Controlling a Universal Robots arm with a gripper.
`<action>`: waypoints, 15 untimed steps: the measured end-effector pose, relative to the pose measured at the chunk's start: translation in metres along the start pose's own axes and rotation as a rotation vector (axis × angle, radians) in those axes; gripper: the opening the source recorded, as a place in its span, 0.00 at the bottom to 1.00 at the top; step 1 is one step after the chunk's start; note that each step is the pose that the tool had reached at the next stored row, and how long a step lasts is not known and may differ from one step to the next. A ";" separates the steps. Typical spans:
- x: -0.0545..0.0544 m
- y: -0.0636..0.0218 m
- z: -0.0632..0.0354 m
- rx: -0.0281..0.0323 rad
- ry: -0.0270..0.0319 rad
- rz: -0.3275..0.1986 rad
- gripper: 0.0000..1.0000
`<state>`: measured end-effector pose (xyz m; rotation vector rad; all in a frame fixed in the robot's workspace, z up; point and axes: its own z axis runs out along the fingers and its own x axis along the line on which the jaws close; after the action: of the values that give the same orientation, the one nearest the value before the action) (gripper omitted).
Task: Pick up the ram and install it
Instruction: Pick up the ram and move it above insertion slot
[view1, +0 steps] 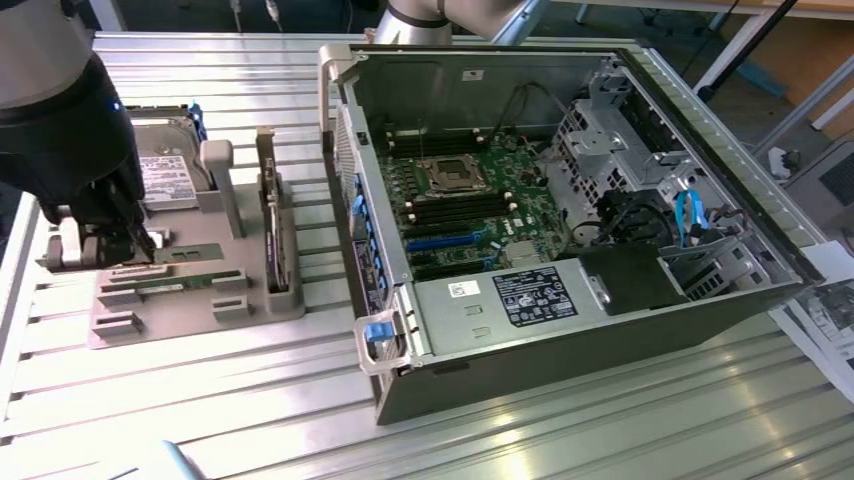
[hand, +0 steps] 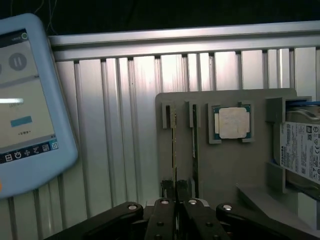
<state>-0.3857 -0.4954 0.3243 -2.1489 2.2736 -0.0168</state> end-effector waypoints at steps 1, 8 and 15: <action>0.000 0.0000 -0.0036 0.0000 0.0000 0.000 0.13; 0.000 -0.0006 -0.0365 0.0000 0.0007 0.000 0.13; 0.000 -0.0012 -0.0688 0.0001 0.0015 0.000 0.13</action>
<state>-0.3857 -0.4954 0.3931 -2.1497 2.2743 -0.0186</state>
